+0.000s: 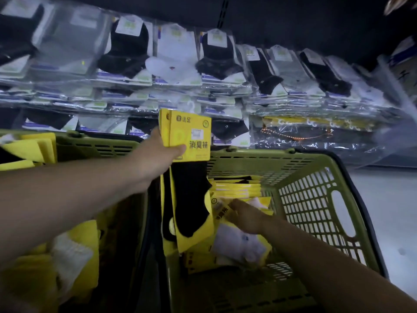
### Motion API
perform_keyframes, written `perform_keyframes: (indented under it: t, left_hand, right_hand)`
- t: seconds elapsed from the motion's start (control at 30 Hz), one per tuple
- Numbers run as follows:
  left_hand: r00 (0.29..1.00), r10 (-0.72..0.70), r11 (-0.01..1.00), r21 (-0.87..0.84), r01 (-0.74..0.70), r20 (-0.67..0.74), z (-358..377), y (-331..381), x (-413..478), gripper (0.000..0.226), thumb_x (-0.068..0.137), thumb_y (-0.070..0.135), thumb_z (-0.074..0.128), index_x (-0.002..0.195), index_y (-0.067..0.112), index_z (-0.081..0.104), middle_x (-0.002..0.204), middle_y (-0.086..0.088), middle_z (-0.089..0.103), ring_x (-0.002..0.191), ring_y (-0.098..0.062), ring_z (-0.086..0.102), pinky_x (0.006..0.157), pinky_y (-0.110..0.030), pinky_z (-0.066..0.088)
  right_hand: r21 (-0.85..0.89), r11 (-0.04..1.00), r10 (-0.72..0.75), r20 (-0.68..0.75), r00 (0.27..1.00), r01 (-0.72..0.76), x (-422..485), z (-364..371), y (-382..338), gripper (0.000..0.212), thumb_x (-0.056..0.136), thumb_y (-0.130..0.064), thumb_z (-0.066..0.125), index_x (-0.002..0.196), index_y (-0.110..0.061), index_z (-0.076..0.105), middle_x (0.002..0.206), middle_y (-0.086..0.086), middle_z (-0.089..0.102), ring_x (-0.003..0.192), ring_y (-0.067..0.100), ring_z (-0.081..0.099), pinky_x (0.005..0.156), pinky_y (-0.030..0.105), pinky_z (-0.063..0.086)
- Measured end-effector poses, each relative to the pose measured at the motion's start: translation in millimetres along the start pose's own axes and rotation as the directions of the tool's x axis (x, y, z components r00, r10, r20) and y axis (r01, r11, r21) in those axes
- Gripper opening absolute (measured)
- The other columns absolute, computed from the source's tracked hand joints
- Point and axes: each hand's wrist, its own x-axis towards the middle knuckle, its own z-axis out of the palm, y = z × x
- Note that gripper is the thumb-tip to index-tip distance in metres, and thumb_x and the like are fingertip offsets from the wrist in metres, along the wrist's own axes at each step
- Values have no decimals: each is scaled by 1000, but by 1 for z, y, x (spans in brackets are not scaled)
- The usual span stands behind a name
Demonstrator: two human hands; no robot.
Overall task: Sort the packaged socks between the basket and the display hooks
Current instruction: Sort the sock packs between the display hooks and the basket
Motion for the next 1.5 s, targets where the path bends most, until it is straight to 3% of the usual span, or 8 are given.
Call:
perform_keyframes:
  t: [0.2,0.33,0.5,0.73,0.97,1.17,1.33,1.5]
  left_hand:
    - [997,-71,997,5,71,13,-23,27,13,46,94,12,57,137,20,45,137,2,54,132,-21,43,117,-46,21]
    - [992,-109,994,21,108,61,-28,32,11,47,94,8,56,138,19,45,139,0,54,134,-22,41,118,-47,19]
    - [987,-137,991,18,136,79,-29,30,10,51,93,5,56,140,18,42,138,-2,55,134,-23,42,118,-46,20]
    - [981,-152,988,28,150,119,-28,25,11,55,92,3,56,141,23,41,138,0,55,135,-24,40,118,-50,16]
    - [978,-175,985,22,174,117,-26,24,8,52,93,3,55,140,21,42,136,-3,56,132,-25,43,117,-49,21]
    - [975,-179,984,28,177,128,-26,25,7,49,93,3,54,139,19,44,134,-4,57,131,-25,45,116,-48,23]
    - [975,-180,984,22,179,131,-25,25,5,50,93,3,54,139,22,42,134,-4,58,130,-25,46,116,-48,25]
    - [975,-171,985,11,171,139,-25,23,4,53,93,3,54,140,22,41,133,-5,58,129,-25,47,115,-46,27]
  right_hand:
    - [-348,937,-13,-42,999,-3,12,10,12,52,89,-42,58,134,-20,46,130,9,53,118,27,49,95,32,42]
    - [-156,985,68,-20,997,-70,5,12,18,43,91,-39,58,128,-19,47,96,-8,56,82,5,49,59,13,34]
    - [-44,998,52,91,994,-48,8,11,24,54,94,-35,54,140,-12,35,133,11,55,120,25,51,86,25,37]
    - [73,988,134,-2,991,-134,15,10,28,65,94,-37,54,145,-14,20,133,12,56,117,28,55,84,30,41]
    - [-412,911,11,16,1000,-3,14,4,33,87,82,-34,70,150,-24,16,144,12,25,118,34,52,90,38,48]
    - [-334,943,-15,-56,998,-4,9,4,44,65,82,-33,70,135,-26,34,135,5,51,114,28,55,80,32,44]
    - [-626,773,-131,-1,991,101,13,6,39,63,86,-49,59,141,-50,28,124,7,57,120,30,42,92,36,35]
    - [-211,970,-99,126,987,124,18,16,38,77,84,-27,68,143,-50,24,140,-9,50,122,17,52,97,27,44]
